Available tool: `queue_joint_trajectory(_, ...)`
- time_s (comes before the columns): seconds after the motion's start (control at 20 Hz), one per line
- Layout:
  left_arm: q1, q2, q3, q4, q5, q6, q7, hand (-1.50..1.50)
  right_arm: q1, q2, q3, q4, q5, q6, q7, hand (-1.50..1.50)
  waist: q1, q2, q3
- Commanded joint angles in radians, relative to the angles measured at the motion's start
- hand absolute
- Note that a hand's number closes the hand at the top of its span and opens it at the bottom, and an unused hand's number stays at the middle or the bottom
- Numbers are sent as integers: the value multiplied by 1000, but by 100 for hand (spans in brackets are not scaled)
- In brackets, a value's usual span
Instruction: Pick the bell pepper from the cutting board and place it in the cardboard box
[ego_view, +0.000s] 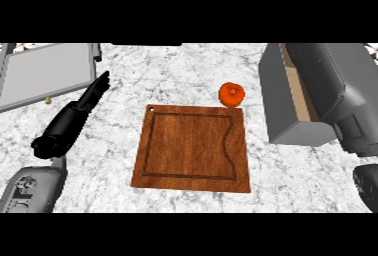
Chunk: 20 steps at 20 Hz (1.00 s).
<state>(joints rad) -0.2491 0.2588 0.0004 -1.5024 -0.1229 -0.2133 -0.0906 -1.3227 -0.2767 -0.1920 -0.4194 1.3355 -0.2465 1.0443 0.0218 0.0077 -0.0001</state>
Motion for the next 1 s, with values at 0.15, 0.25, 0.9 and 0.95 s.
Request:
queue_joint_trajectory(0.15, 16, -5, 16, -7, -4, 10, 3, 0, 79, -16, -99, -12, -139, 142, -32, 150, -27, -11, 0)
queue_joint_trajectory(0.25, 49, 7, 20, 22, -8, 0, -35, 0, 132, -43, -127, 2, -185, 188, -115, 150, -35, -11, 0)
queue_joint_trajectory(0.9, 6, -10, 21, -32, -13, 9, 43, 0, 257, 11, -150, -301, -342, 201, -327, -150, -41, -19, 1)
queue_joint_trajectory(0.95, 47, -30, -9, -17, -53, 34, 0, 0, 257, -15, -161, -311, -333, 102, -378, -150, -29, -11, 1)
